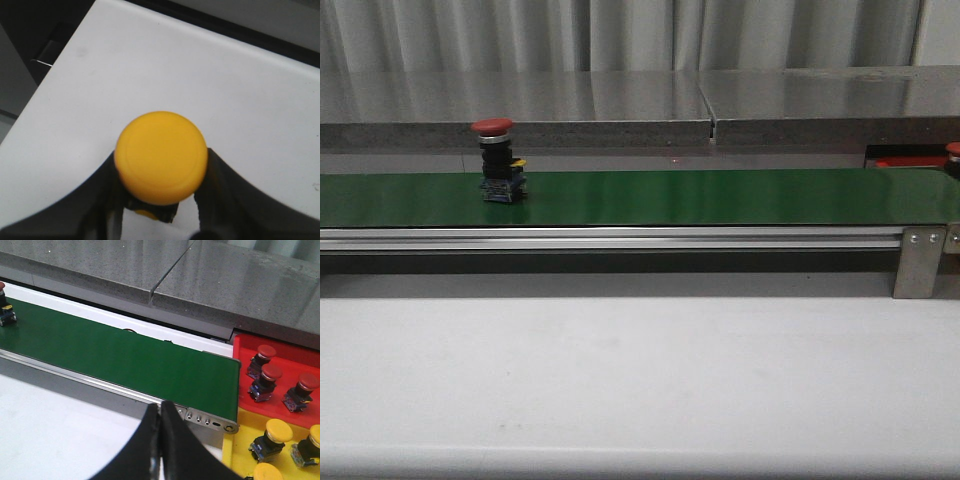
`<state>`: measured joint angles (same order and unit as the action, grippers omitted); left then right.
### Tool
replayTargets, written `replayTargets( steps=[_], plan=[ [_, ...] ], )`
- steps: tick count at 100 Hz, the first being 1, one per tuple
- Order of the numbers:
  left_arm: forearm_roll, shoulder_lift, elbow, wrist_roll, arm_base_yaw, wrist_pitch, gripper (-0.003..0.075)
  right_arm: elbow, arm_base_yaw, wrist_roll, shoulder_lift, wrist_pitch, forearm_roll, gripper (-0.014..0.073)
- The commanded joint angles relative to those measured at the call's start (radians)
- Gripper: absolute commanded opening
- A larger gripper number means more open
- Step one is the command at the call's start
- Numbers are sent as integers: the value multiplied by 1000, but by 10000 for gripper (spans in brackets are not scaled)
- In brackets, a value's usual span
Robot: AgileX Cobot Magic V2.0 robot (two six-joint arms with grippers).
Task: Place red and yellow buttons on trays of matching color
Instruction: 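Grasp the yellow push-button with the left gripper and lift it, then set the yellow button on the belt and open the left gripper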
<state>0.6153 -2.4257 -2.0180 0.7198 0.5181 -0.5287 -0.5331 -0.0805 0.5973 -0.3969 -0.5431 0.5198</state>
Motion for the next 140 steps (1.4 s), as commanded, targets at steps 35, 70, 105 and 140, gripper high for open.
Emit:
replayTargets(
  steps=[35,70,105,140],
  plan=[
    [55,264,-32,-9,0,-138,40,-24,3,7,-2,66,20,-117],
    [114,529,253,27,-37,-87,41,-24,3,7,-2,66,20,-117],
    [125,683,581,46,-160,49,41,-24,3,7,-2,66,20,-117],
    [125,683,744,78,-266,293,41,-24,3,7,-2,66,20,-117]
  ],
)
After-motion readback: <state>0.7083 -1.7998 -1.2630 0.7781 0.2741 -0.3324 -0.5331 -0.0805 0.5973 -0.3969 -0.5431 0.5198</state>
